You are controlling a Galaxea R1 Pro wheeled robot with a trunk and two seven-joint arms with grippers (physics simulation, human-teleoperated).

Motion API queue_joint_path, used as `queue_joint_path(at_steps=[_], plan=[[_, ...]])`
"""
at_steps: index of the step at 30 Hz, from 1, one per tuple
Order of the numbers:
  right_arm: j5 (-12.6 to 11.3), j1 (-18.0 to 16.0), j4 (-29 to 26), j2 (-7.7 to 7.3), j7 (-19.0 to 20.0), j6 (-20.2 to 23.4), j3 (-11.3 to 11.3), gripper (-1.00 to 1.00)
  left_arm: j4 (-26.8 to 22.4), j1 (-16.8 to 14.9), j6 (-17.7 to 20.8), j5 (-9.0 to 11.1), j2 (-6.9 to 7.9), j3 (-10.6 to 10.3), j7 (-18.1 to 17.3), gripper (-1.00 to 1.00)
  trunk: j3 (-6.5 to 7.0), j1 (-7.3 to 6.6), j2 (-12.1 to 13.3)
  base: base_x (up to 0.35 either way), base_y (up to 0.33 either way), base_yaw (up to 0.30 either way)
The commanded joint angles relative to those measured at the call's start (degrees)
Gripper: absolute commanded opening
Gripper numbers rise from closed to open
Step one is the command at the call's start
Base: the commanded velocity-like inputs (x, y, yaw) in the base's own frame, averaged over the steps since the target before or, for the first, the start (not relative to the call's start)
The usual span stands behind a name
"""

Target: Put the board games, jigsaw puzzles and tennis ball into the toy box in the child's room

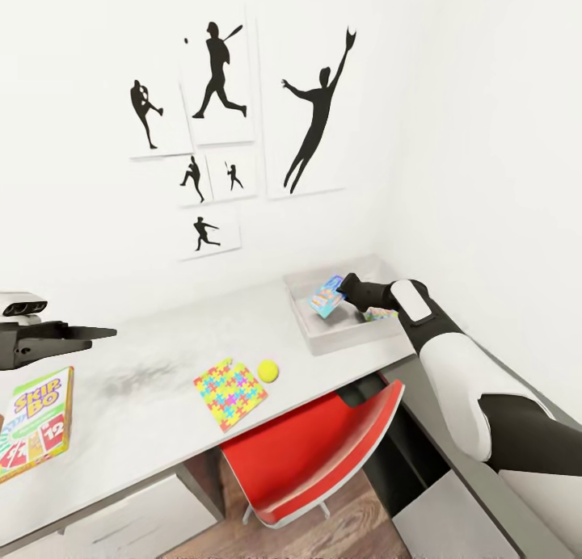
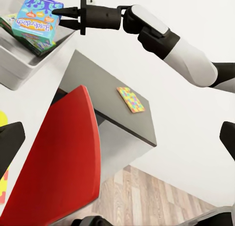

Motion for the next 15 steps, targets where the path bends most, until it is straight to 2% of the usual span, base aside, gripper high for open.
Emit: queue_joint_path(at_steps=[1, 15], plan=[[-0.29, -0.05, -0.05, 0.04, -0.25, 0.24, -0.24, -1.00, 0.00, -0.05, 0.61, 0.00, 0.03, -0.03, -0.21, 1.00, -0.21, 0.03, -0.13, 0.000, 0.000, 0.000], [-0.30, -0.05, -0.14, 0.13, 0.00, 0.20, 0.18, -1.00, 0.00, -0.05, 0.61, 0.00, 0.04, -0.04, -0.21, 1.00, -1.53, 0.03, -0.13, 0.000, 0.000, 0.000]])
